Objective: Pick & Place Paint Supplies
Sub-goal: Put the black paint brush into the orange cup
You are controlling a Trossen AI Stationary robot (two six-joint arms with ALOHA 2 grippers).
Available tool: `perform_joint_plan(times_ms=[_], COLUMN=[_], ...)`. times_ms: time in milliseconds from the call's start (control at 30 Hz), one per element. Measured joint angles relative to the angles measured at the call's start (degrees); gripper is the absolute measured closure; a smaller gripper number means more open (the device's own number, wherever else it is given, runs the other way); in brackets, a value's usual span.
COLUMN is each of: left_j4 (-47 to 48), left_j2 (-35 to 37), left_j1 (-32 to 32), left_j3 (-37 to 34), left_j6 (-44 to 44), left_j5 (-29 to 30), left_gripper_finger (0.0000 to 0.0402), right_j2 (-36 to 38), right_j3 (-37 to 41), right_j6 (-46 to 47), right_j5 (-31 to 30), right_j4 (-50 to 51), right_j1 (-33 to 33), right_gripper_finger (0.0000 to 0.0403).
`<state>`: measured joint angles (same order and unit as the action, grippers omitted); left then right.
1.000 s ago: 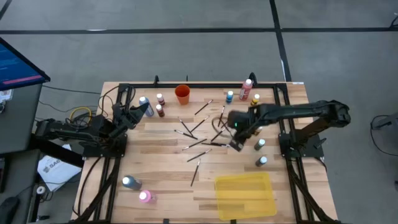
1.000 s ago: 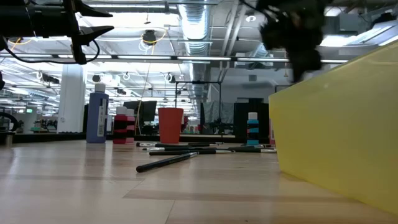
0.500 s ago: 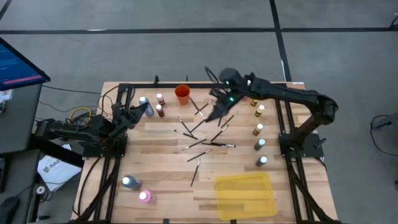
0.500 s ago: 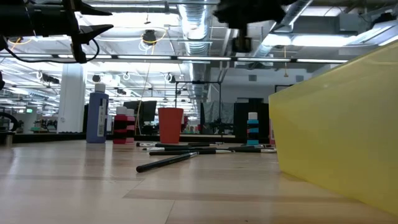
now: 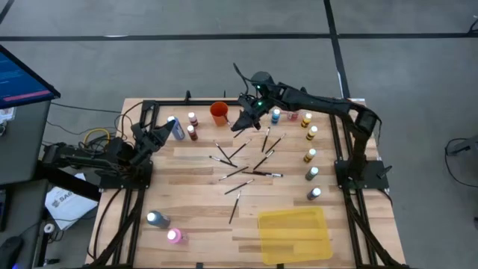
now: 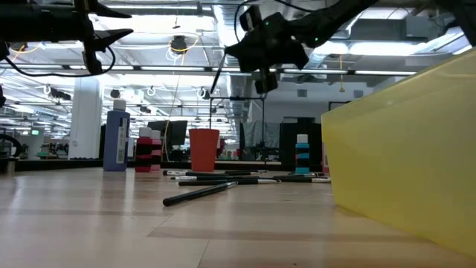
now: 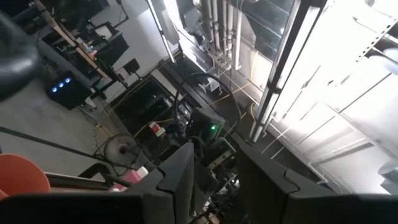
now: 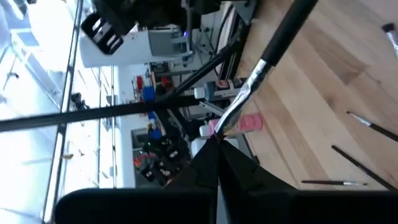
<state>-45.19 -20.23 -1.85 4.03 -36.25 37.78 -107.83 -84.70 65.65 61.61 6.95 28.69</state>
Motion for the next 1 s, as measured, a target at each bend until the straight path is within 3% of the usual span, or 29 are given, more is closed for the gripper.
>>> perform_joint_plan(times_ms=[467,1000], left_j4=[-0.4,-0.9], left_j2=[0.0,0.0], left_j1=[0.0,0.0], left_j3=[0.0,0.0], left_j6=[0.0,0.0], left_j5=[4.3,4.2], left_gripper_finger=[0.0288,0.0288], right_j2=[-11.7,-13.5], right_j3=[-10.1,-12.4], right_j6=[2.8,-0.1], right_j5=[-0.6,-2.2], right_j4=[-0.2,7.8], right_j1=[3.4,3.4], right_gripper_finger=[0.0403,0.0403])
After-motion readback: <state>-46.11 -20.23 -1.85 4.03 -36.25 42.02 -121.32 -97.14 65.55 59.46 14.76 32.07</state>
